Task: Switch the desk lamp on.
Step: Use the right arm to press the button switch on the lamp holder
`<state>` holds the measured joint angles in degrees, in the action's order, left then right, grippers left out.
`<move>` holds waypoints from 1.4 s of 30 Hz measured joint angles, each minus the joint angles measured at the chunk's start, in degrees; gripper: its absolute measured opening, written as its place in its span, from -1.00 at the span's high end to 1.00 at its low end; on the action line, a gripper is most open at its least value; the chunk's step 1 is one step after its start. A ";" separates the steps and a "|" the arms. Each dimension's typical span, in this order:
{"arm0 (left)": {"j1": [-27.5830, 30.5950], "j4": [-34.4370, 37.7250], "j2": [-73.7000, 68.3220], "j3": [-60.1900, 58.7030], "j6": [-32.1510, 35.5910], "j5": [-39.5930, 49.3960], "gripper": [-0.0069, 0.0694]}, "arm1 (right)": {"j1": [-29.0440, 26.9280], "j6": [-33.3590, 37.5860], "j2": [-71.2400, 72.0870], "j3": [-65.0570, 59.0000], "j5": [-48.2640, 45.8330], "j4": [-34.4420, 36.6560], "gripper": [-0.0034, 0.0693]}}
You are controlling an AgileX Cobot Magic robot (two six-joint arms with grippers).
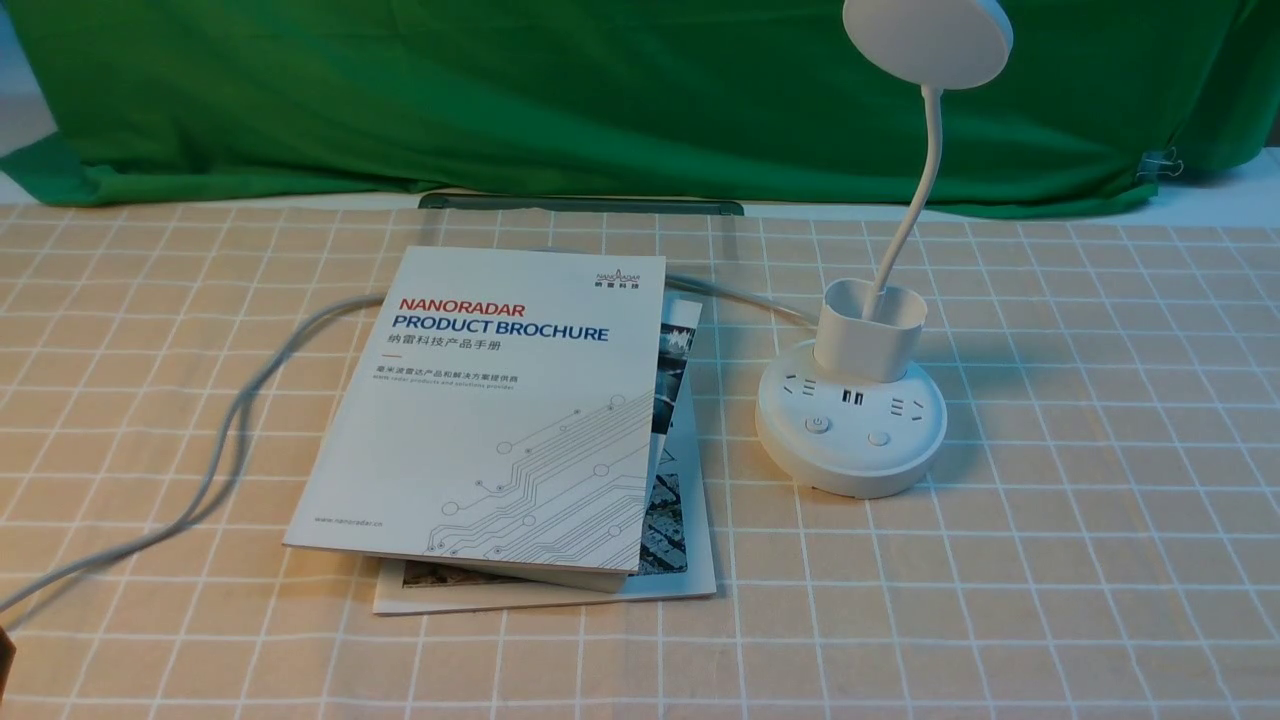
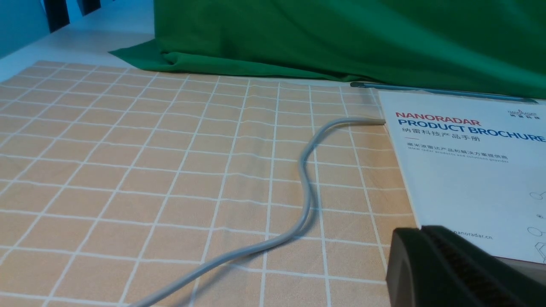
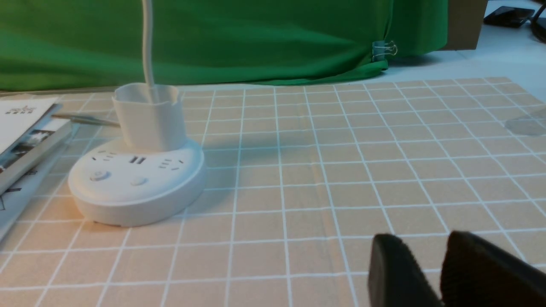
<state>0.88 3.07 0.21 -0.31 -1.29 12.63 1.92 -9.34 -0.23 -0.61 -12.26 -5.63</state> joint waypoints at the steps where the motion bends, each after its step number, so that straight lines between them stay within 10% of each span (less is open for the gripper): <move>1: 0.00 0.00 0.00 0.00 0.00 0.00 0.76 | 0.00 0.00 0.00 0.00 0.00 0.00 0.25; 7: 0.00 0.00 0.00 0.00 0.00 0.00 0.76 | 0.00 0.00 0.00 0.00 0.00 0.09 0.25; 15: 0.00 0.00 0.00 0.00 0.00 0.00 0.76 | 0.00 -36.37 0.00 0.00 2.65 22.47 0.25; 20: 0.00 0.00 0.00 0.00 0.00 0.00 0.76 | 0.00 -37.15 0.00 0.00 3.12 23.53 0.25; 28: 0.00 0.00 0.00 0.00 0.00 0.00 0.76 | 0.00 -20.26 0.05 0.49 5.68 23.68 0.25; 34: 0.00 0.00 0.00 0.00 0.00 0.00 0.76 | 0.00 5.33 -8.34 15.60 4.51 23.75 0.55; 42: 0.00 0.00 0.00 0.00 0.00 0.00 0.76 | 0.38 35.89 -38.51 47.51 -21.83 23.77 0.81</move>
<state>0.88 3.07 0.21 -0.31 -1.29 12.63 2.30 26.54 -38.74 46.90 -34.09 18.14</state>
